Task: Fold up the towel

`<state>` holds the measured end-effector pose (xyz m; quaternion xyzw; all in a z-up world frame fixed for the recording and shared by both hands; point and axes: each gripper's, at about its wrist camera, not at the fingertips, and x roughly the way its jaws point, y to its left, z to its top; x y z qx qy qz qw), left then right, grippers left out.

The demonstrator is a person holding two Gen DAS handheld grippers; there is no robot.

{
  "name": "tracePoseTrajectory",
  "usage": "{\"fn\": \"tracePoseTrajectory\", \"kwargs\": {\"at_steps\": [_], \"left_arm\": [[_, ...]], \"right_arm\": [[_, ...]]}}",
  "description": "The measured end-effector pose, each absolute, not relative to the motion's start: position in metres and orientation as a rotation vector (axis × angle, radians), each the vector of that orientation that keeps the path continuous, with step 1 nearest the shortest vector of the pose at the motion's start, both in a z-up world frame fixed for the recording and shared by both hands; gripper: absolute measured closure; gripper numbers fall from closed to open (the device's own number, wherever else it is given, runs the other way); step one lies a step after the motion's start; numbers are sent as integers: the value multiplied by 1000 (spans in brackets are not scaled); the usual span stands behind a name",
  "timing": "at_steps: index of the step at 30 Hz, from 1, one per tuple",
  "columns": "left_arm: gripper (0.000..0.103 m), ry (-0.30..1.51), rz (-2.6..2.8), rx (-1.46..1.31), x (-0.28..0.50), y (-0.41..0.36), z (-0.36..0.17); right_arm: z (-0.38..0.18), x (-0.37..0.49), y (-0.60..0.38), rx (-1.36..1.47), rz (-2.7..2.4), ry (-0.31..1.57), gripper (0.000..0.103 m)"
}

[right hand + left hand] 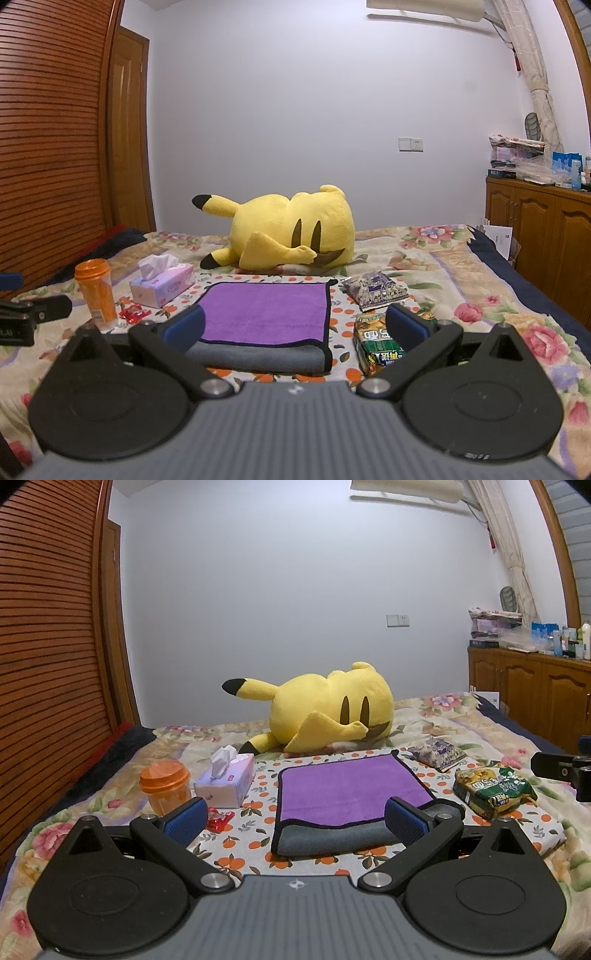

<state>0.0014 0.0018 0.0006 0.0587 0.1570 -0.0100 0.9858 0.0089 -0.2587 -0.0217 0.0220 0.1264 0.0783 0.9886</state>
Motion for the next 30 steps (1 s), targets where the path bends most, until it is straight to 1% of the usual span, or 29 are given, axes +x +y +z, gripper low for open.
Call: {"fn": "tracePoseTrajectory", "kwargs": {"at_steps": [20, 30], "left_arm": [[0, 439, -25, 128, 34, 2, -12], [0, 467, -21, 154, 56, 1, -18]], "right_arm": [[-29, 31, -247, -24, 152, 304, 0], [-34, 51, -242, -41, 155, 322, 0]]}}
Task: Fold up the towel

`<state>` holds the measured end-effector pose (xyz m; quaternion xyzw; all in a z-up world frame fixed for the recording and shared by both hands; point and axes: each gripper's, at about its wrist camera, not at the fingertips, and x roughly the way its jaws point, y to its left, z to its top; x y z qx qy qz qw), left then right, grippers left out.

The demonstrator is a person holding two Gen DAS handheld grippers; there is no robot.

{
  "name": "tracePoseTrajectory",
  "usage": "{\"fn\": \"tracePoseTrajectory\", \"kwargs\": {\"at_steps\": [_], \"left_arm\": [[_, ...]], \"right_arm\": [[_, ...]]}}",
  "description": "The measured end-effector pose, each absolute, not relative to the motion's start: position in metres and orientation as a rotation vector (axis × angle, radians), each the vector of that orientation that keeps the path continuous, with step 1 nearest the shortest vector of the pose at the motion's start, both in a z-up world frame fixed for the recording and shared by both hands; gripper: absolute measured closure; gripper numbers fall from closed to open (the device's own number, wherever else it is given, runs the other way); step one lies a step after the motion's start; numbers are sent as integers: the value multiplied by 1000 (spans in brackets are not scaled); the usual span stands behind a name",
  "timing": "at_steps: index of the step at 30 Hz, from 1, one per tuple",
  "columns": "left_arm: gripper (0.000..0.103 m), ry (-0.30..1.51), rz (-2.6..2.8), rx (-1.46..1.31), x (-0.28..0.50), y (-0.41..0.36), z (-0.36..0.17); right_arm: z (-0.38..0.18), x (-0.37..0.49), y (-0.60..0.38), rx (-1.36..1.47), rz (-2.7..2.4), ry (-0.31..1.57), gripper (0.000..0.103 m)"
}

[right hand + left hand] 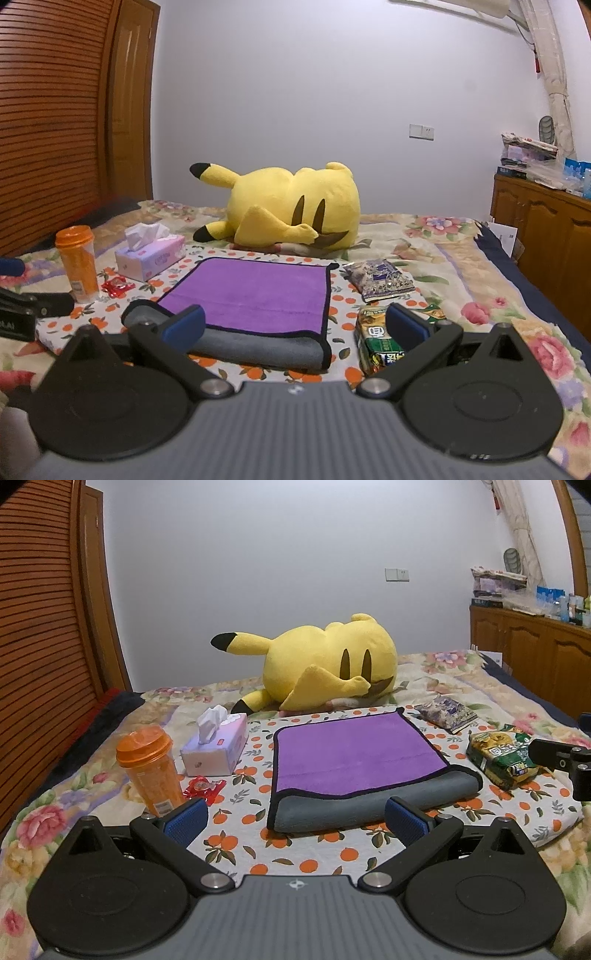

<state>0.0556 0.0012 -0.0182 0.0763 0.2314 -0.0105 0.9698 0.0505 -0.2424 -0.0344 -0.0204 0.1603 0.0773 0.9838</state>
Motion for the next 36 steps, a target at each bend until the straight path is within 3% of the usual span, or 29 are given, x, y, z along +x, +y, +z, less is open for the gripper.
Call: {"fn": "tracePoseTrajectory", "kwargs": {"at_steps": [36], "left_arm": [[0, 546, -84, 215, 149, -1, -43]], "right_arm": [[-57, 137, -238, -23, 227, 445, 0]]}}
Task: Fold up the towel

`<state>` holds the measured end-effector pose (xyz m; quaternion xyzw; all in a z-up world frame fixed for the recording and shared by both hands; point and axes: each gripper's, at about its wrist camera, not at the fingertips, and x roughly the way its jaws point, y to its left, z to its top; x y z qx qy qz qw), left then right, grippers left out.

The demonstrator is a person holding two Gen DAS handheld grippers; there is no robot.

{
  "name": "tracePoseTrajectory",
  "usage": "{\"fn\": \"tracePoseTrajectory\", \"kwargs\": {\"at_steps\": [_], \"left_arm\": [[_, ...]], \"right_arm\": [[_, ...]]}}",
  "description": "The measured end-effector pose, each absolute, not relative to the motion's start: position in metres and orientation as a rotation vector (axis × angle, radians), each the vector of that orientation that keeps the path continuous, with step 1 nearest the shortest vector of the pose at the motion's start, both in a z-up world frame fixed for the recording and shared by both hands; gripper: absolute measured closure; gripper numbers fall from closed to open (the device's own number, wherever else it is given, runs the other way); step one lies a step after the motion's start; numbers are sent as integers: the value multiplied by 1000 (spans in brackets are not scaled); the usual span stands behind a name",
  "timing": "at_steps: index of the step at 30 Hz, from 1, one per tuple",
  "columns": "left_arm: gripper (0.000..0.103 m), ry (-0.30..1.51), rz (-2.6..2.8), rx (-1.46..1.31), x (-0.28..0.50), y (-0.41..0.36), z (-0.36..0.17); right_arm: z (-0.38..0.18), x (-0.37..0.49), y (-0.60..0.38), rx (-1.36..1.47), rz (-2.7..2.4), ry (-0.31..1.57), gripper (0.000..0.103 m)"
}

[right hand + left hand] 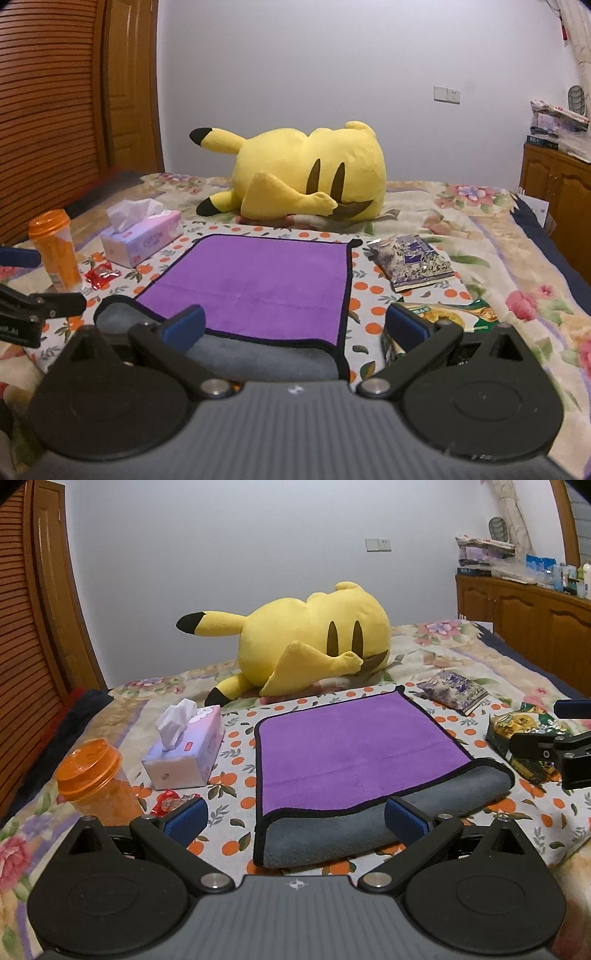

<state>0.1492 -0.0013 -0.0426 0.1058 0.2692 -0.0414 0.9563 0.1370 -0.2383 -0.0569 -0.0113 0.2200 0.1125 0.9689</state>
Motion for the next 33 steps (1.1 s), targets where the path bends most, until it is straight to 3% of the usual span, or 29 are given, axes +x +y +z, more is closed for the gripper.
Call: {"fn": "tracePoseTrajectory", "kwargs": {"at_steps": [15, 21, 24, 28, 33], "left_arm": [[0, 600, -88, 203, 190, 17, -58], [5, 620, -107, 181, 200, 26, -63], [10, 636, -113, 164, 205, 29, -66], [27, 656, -116, 155, 210, 33, -70], [34, 685, -119, 151, 216, 36, -77]], "right_arm": [[-71, 161, -241, -39, 236, 486, 0], [-79, 171, -244, -42, 238, 507, 0], [-82, 174, -244, -43, 241, 522, 0], [-85, 177, -243, -47, 246, 533, 0], [-91, 182, -244, -50, 253, 568, 0]]}}
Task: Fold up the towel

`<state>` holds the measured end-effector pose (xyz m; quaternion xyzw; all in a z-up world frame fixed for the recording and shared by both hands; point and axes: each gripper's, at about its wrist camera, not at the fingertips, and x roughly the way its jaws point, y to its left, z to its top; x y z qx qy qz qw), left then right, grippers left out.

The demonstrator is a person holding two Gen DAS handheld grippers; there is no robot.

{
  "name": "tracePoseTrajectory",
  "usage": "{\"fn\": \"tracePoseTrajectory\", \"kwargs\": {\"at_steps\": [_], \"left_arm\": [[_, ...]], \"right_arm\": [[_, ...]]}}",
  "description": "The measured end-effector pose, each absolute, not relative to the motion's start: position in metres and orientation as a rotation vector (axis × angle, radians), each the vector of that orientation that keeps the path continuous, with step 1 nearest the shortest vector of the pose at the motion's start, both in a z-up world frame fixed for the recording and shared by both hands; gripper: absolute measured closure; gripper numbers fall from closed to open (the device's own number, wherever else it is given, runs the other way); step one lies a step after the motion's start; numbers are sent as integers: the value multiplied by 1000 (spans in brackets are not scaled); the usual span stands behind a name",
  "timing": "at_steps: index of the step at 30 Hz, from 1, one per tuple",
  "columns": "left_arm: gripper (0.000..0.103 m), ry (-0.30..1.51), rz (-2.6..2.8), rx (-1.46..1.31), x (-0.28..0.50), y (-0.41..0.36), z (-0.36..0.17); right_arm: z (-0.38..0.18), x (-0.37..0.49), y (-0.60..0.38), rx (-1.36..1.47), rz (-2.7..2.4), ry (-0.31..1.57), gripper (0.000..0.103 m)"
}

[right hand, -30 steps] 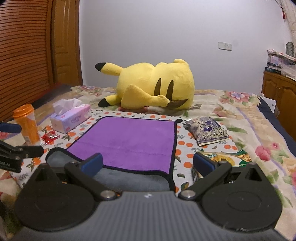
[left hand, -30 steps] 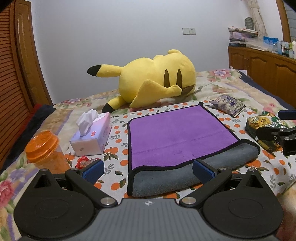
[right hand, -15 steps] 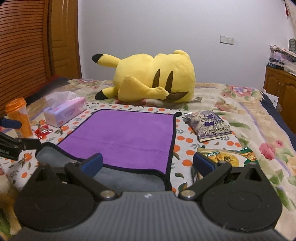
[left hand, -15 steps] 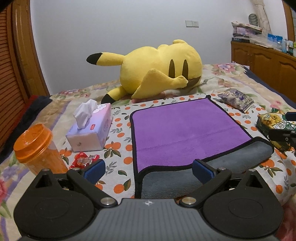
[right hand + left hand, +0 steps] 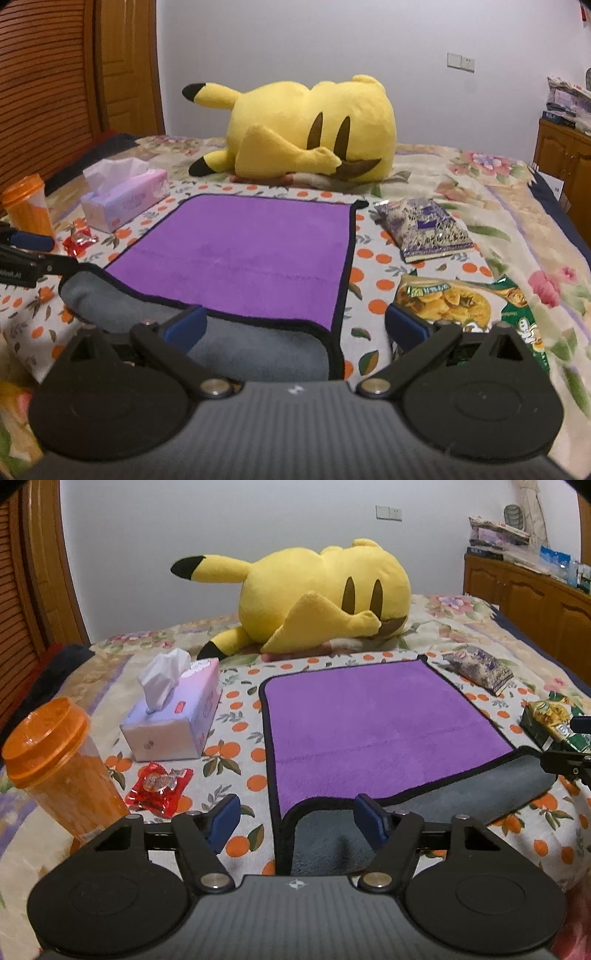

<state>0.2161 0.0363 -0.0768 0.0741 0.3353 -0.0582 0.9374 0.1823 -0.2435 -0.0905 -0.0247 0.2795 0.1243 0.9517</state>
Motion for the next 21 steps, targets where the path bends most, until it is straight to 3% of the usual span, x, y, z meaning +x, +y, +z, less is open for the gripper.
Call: {"fn": "tracePoseTrajectory", "kwargs": {"at_steps": [2, 4, 6, 21], "left_arm": [[37, 705, -127, 152, 220, 37, -81], [38, 719, -129, 157, 222, 38, -84], [38, 731, -129, 159, 225, 39, -87], [49, 810, -109, 141, 232, 44, -102]], "right_arm": [[-94, 184, -243, -53, 257, 587, 1], [-97, 185, -242, -56, 267, 605, 11], [-99, 187, -241, -56, 279, 624, 14], [-114, 200, -247, -29, 279, 708, 15]]}}
